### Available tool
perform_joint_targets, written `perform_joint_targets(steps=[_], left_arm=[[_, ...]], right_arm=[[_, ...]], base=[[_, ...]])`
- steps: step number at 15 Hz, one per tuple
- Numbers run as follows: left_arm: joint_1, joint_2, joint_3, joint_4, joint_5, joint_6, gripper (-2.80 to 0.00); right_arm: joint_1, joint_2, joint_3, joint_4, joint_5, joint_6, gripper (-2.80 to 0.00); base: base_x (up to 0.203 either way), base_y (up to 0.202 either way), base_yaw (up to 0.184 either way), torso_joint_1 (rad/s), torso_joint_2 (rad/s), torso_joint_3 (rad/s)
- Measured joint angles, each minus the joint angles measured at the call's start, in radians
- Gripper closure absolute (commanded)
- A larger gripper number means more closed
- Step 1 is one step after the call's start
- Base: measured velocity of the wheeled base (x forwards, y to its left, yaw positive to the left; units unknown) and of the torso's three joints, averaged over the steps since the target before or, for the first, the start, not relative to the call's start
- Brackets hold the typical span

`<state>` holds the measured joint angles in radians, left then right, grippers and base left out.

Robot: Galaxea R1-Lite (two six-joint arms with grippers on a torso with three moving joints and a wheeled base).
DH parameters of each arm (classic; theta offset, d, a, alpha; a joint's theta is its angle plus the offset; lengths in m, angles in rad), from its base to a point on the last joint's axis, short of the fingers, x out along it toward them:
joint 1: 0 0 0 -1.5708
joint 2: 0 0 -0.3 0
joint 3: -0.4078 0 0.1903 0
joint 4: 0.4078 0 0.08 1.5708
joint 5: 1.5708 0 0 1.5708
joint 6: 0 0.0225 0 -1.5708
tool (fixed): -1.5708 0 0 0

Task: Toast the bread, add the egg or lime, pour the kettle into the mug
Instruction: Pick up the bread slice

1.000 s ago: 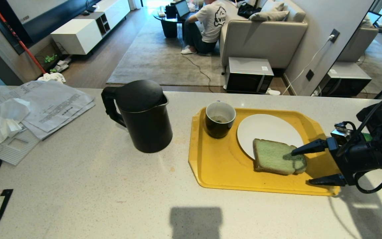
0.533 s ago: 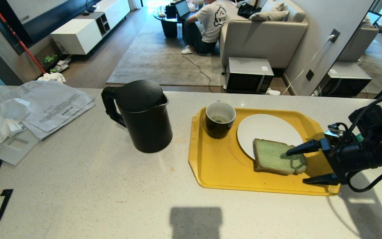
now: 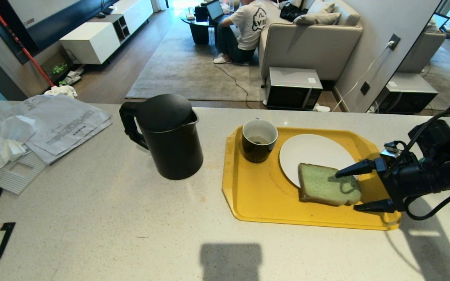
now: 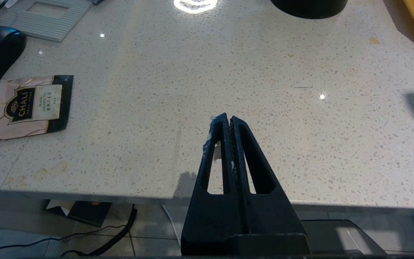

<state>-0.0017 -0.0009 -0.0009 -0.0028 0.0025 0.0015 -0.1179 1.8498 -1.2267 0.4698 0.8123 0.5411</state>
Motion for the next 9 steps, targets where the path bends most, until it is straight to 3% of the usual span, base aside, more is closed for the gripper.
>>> perform_joint_targets(steps=[9], left_arm=[[0.000, 0.000, 0.000, 0.000, 0.000, 0.000, 0.00]], right_arm=[[-0.001, 0.022, -0.028, -0.003, 0.011, 0.013, -2.80]], base=[[0.000, 0.000, 0.000, 0.000, 0.00, 0.000]])
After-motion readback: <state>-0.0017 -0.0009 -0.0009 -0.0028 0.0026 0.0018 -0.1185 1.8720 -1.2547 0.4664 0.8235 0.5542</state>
